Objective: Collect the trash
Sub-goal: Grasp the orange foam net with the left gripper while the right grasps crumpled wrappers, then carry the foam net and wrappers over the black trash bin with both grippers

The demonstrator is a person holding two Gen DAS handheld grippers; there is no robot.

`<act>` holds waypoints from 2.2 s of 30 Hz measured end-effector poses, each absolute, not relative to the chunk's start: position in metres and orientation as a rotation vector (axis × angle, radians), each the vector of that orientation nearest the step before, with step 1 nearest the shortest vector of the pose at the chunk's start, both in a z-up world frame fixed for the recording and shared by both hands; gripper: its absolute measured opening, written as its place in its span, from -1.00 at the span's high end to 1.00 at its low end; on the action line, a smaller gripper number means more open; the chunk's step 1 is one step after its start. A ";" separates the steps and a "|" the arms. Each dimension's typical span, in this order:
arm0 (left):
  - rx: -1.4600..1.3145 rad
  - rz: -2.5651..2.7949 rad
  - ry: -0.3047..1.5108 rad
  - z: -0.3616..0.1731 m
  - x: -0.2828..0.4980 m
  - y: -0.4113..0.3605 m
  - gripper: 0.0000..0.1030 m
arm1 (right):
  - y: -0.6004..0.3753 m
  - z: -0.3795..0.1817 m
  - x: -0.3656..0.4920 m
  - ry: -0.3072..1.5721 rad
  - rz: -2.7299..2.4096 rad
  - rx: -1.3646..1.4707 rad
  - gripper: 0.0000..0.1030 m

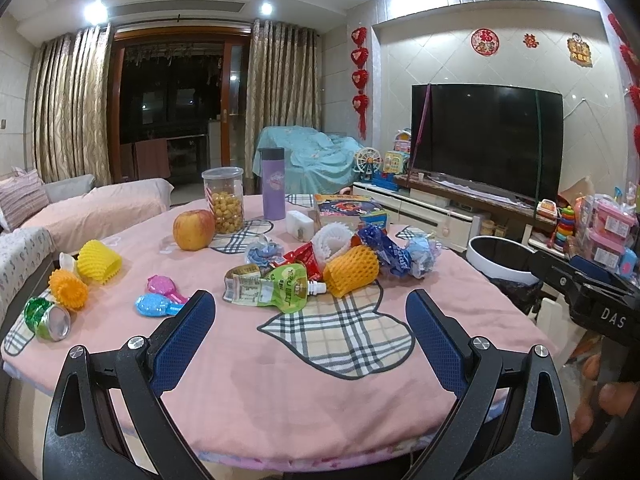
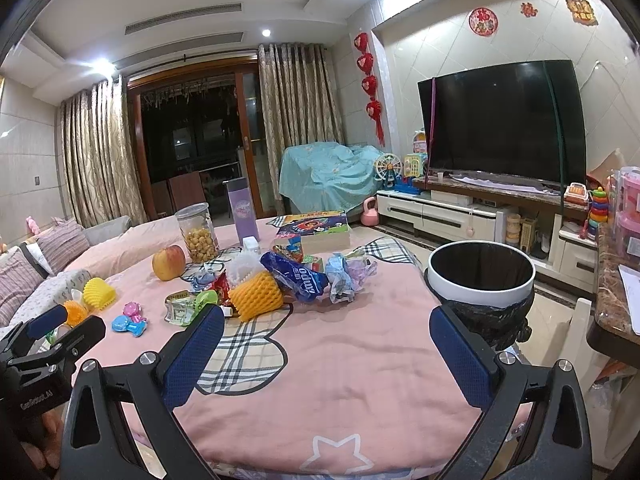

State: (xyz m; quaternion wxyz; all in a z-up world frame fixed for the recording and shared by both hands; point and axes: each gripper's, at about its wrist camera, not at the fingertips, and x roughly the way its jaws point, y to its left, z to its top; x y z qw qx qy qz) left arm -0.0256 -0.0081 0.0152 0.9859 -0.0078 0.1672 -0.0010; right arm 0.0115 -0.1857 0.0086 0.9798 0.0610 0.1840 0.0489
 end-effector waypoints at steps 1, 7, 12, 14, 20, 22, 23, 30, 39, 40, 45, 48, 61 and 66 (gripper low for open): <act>-0.009 0.004 0.341 0.015 -0.023 -0.009 -0.91 | -0.186 0.008 0.013 0.376 0.102 0.125 -1.00; -0.024 -0.001 0.430 -0.002 0.012 -0.007 -0.91 | -0.194 -0.004 0.034 0.437 0.120 0.131 -1.00; -0.016 -0.034 0.510 -0.021 0.049 -0.015 -0.91 | -0.200 -0.021 0.067 0.521 0.134 0.127 -1.00; 0.001 -0.045 0.533 -0.027 0.063 -0.021 -0.91 | -0.204 -0.027 0.081 0.549 0.140 0.133 -1.00; 0.039 -0.062 0.587 -0.037 0.108 -0.036 -0.91 | -0.214 -0.047 0.132 0.656 0.165 0.186 -1.00; 0.045 -0.059 0.605 -0.039 0.123 -0.039 -0.91 | -0.218 -0.052 0.147 0.674 0.182 0.205 -1.00; 0.046 -0.056 0.617 -0.040 0.133 -0.041 -0.91 | -0.220 -0.054 0.154 0.683 0.188 0.218 -0.99; 0.069 -0.075 0.649 -0.045 0.175 -0.046 -0.91 | -0.234 -0.068 0.202 0.752 0.195 0.274 -0.98; 0.115 -0.138 0.733 -0.065 0.207 -0.065 -0.21 | -0.228 -0.078 0.239 0.792 0.228 0.281 -0.45; 0.111 -0.159 0.756 -0.067 0.210 -0.066 0.05 | -0.227 -0.081 0.243 0.802 0.230 0.282 -0.29; 0.076 -0.221 0.779 -0.070 0.207 -0.064 0.70 | -0.228 -0.090 0.250 0.831 0.244 0.325 0.76; 0.084 -0.219 0.750 -0.064 0.190 -0.062 0.74 | -0.234 -0.084 0.238 0.801 0.256 0.342 0.78; 0.076 -0.334 0.711 -0.049 0.138 -0.089 0.79 | -0.271 -0.062 0.188 0.748 0.234 0.339 0.79; 0.092 -0.395 0.703 -0.044 0.137 -0.118 0.79 | -0.287 -0.057 0.169 0.731 0.199 0.353 0.79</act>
